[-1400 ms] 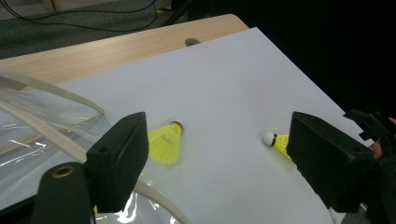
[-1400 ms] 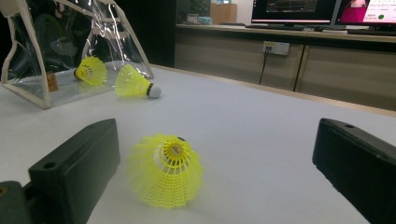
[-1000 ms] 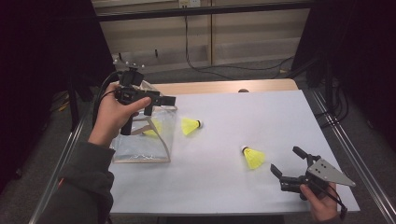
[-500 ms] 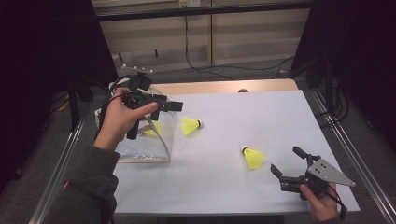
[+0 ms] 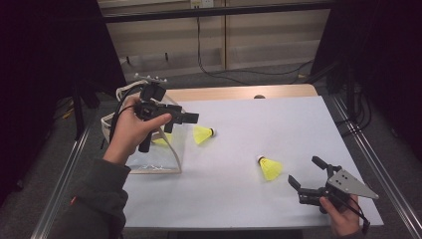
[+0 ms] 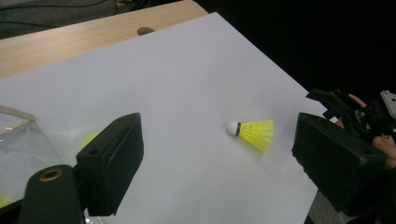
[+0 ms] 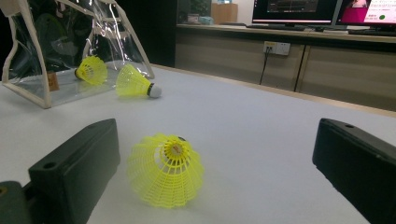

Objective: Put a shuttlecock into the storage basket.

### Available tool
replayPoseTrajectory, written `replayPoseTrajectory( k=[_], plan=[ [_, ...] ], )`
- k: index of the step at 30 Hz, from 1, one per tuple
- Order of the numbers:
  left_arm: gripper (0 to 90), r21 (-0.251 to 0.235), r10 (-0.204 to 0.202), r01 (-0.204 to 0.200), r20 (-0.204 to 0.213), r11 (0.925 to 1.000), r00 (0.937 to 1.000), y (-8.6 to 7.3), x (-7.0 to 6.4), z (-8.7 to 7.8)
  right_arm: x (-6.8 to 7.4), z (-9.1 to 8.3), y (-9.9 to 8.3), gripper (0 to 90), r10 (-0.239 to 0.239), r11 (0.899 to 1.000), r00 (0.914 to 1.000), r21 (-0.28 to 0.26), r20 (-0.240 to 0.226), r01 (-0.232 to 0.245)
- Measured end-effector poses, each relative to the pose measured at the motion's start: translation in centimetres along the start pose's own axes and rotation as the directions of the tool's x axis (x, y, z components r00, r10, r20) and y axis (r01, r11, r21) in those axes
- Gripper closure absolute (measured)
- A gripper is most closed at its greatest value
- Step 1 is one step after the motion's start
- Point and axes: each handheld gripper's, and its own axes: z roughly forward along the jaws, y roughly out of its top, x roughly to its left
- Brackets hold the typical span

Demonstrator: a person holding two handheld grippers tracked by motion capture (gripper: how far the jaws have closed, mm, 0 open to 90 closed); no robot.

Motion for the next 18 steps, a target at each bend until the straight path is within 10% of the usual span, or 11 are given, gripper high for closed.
replayPoseTrajectory(
  k=[18],
  plan=[
    [14.9,0.009,0.011,-0.011,0.029,0.9999,0.9995,-1.2,-0.5,1.4,0.0,0.0,0.0,0.8,-0.001,1.000,1.0000,0.000,-0.001,0.001]
  ],
)
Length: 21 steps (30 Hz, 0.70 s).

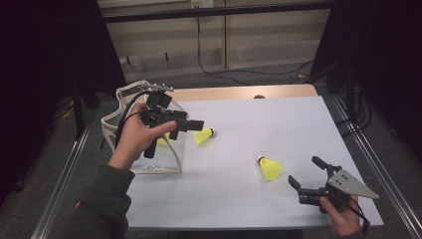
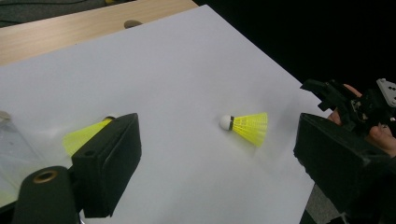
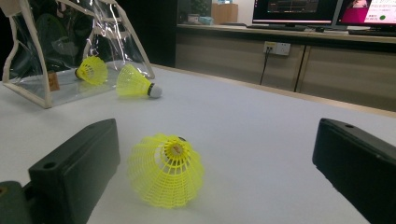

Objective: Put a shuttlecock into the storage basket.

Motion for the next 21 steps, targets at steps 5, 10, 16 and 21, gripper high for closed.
replayPoseTrajectory(
  k=[5,10,16,21],
  plan=[
    [14.7,0.006,0.009,-0.009,0.009,0.9999,0.9999,-0.3,-0.3,0.3,0.0,0.0,0.0,0.7,-0.002,1.000,1.0000,0.000,0.000,0.002],
    [14.1,0.012,0.024,-0.024,0.014,0.9996,0.9996,-0.6,-0.5,0.7,0.0,0.0,0.0,0.8,-0.001,1.000,1.0000,0.000,-0.001,0.001],
    [13.7,0.006,0.021,-0.022,0.027,0.9998,0.9994,-0.9,-0.9,1.3,0.0,0.0,0.0,0.8,-0.001,1.000,1.0000,0.000,-0.001,0.001],
    [13.6,0.015,0.024,-0.025,0.037,0.9996,0.9990,-1.3,-1.0,1.8,0.0,0.0,0.0,0.8,-0.002,1.000,1.0000,-0.001,-0.001,0.002]
  ],
)
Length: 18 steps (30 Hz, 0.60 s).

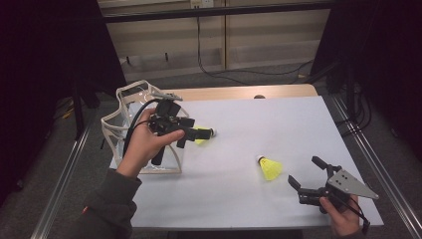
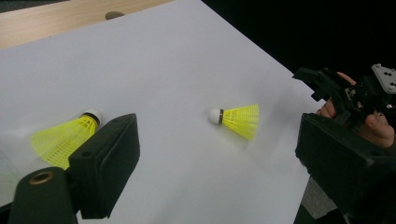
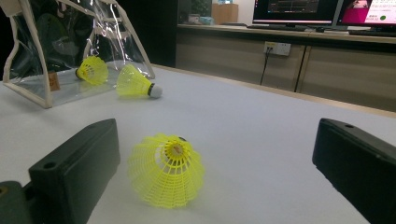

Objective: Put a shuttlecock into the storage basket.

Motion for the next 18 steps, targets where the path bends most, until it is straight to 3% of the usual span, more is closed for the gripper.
replayPoseTrajectory(
  k=[18],
  plan=[
    [12.9,0.022,0.008,-0.008,0.007,0.9997,0.9999,-1.0,-0.5,1.8,0.0,0.0,0.0,0.8,0.000,1.000,1.0000,0.000,-0.001,0.000]
  ],
)
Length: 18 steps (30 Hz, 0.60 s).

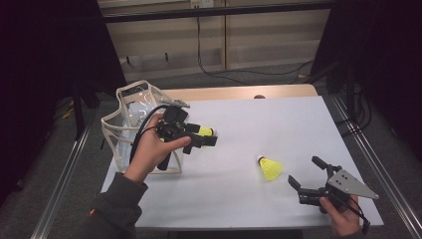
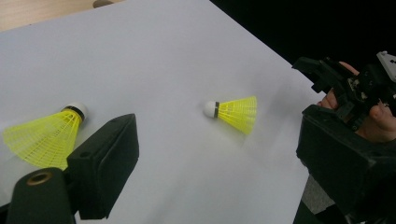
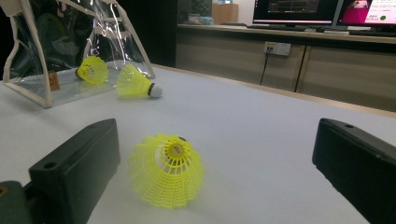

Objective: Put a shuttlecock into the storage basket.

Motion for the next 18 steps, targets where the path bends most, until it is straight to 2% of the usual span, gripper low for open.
replayPoseTrajectory(
  k=[18],
  plan=[
    [10.4,0.008,0.004,-0.004,-0.011,1.0000,0.9999,-0.9,-0.3,1.8,0.0,0.0,0.0,0.9,0.001,1.000,1.0000,0.001,0.001,-0.001]
  ],
)
